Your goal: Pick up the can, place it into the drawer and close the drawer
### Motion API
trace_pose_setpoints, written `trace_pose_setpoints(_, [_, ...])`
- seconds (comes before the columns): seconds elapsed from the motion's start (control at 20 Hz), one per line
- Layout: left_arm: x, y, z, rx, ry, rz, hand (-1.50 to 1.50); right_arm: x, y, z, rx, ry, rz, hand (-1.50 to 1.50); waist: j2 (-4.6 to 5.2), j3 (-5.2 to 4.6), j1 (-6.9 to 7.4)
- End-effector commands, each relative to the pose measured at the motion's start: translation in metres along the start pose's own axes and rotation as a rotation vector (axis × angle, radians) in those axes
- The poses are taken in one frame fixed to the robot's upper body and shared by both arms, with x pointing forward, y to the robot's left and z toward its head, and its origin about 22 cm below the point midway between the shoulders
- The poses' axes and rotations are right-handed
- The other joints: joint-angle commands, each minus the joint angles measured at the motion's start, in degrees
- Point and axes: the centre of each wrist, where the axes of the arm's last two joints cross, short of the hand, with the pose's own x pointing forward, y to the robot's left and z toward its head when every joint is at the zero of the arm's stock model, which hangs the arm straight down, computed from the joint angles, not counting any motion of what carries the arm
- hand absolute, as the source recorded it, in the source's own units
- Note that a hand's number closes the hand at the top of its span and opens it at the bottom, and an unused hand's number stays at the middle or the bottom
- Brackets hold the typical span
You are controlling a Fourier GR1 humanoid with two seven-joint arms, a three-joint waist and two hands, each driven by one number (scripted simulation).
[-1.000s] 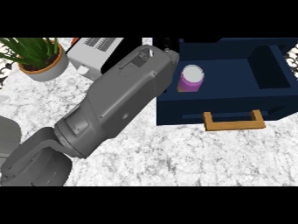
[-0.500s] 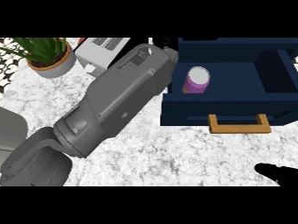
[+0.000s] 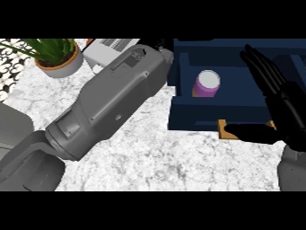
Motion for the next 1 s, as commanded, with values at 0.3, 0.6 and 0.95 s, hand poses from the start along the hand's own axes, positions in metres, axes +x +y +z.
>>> trace_pose_setpoints(0.3, [0.023, 0.033, -0.014, 0.047, -0.020, -0.021, -1.50, -0.024, 0.070, -0.048, 0.127, -0.022, 0.259, -1.50, -0.07, 0.04, 0.06])
trace_pose_setpoints(0.6, [0.019, 0.057, -0.008, 0.059, 0.000, -0.030, -1.50, -0.054, 0.102, -0.062, 0.134, 0.056, 0.288, -1.50, -0.18, 0.04, 0.55])
trace_pose_setpoints(0.95, [0.028, 0.066, -0.001, 0.071, 0.012, -0.038, -1.50, -0.065, 0.130, -0.086, 0.115, 0.079, 0.391, -1.50, -0.02, 0.07, 0.85])
